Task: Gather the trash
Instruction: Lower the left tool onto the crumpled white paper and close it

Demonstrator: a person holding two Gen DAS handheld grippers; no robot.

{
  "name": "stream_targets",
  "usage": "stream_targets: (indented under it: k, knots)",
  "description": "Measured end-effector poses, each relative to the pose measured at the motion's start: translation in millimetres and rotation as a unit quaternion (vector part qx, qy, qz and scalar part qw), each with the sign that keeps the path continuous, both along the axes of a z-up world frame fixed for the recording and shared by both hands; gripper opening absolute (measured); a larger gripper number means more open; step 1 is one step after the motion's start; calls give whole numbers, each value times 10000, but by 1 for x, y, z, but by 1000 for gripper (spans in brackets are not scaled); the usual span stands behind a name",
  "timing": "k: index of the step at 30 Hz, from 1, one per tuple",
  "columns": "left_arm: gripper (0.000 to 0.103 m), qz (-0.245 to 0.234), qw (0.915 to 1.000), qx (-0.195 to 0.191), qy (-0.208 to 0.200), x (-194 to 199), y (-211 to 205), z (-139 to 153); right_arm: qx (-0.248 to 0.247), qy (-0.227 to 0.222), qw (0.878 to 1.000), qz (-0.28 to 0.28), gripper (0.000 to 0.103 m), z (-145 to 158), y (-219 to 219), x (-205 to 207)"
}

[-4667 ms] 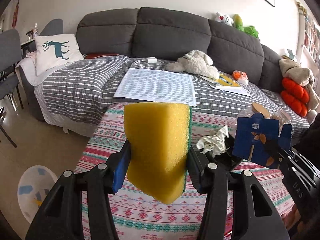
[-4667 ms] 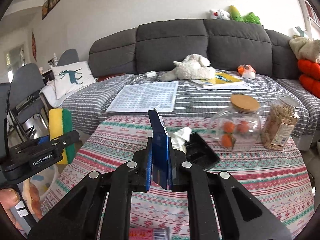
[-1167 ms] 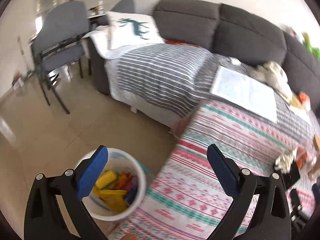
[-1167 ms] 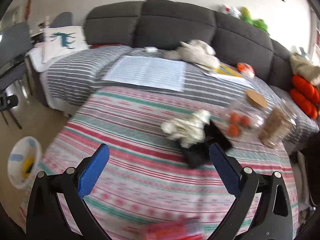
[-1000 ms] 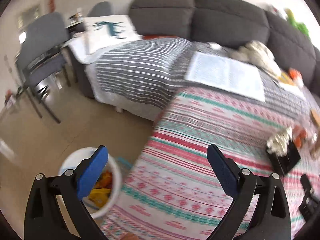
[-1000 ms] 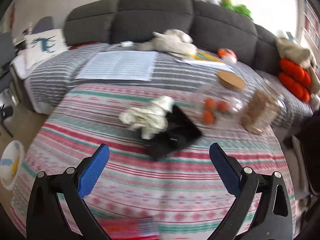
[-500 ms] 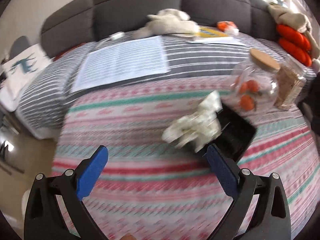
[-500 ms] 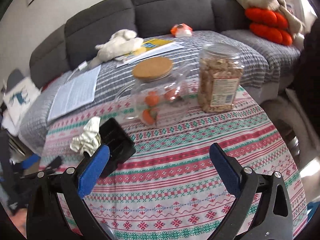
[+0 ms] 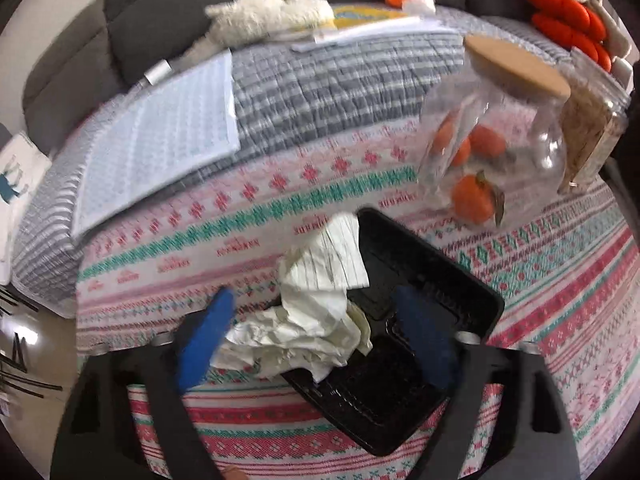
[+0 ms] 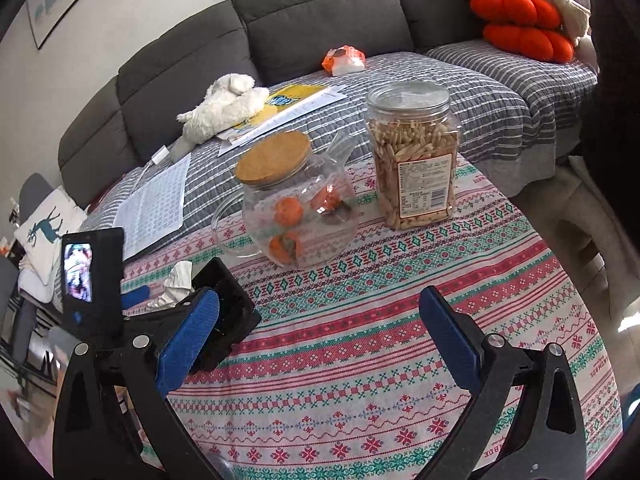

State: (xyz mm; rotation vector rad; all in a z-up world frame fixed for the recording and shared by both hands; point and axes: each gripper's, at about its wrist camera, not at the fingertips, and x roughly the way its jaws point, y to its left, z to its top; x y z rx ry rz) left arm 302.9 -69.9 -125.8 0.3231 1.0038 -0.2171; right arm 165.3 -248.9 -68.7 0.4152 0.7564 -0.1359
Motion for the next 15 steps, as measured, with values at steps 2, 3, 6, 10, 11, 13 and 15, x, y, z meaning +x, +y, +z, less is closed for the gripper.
stream_targets:
  k: [2, 3, 6, 10, 11, 13, 15]
  knots:
    - [55, 19, 10000, 38, 78, -1, 4, -4, 35, 9, 10000, 54, 96, 0, 1, 0]
    - [53, 7, 9999, 23, 103, -2, 5, -5, 55, 18, 10000, 75, 96, 0, 2, 0]
    - [42, 10, 9997, -193, 121, -9, 12, -2, 56, 35, 9999, 127, 96, -1, 3, -1]
    - [38, 124, 9987, -472, 108, -17, 19, 5, 49, 41, 9998, 209, 96, 0, 6, -3]
    - [38, 159, 9983, -554, 98, -21, 22, 9, 51, 36, 9997, 238, 96, 0, 6, -4]
    - [37, 220, 9972, -714, 81, -26, 27, 15, 29, 25, 9995, 304, 96, 1, 7, -6]
    - [37, 311, 9951, -941, 66, -31, 35, 24, 1, 26, 9992, 405, 96, 2, 9, -6]
